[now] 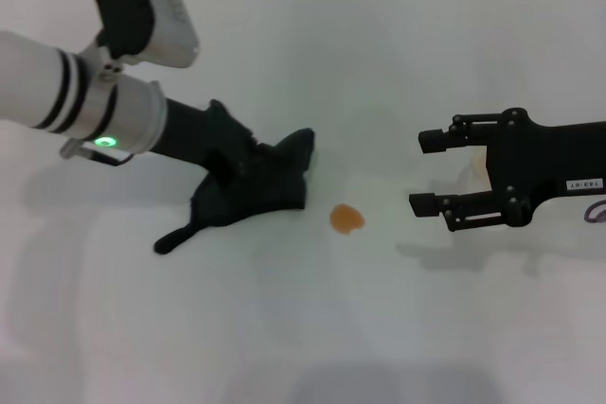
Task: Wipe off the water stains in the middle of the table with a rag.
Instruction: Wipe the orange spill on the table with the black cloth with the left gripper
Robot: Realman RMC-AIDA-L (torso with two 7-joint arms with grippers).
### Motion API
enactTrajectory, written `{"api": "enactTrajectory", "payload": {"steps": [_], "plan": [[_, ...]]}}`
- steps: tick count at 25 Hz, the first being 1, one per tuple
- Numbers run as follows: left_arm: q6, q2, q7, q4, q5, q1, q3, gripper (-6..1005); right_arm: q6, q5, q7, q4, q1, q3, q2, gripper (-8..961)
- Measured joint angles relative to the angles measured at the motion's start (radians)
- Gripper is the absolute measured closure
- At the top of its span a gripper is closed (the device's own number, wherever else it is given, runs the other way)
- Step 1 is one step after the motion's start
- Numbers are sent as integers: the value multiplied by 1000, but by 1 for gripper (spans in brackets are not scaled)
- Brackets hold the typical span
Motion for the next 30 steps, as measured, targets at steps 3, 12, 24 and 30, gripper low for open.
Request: {"api": "enactTrajectory", "payload": {"steps": [3,12,24,30], "plan": [[-30,0,36,-30,-49,-16,14,926,0,4,0,-1,0,-1,0,200],[-89,-2,115,-134,-144,-71,34,927,-1,5,0,-10,0,-1,0,199],[-116,-5,138,-164,-302,-64,233,928,-2,5,0,-12,1,-3,0,198],[-85,-9,121,-164,-333,-58,312,928,-2,5,1,-12,1,-12,0,198]]}}
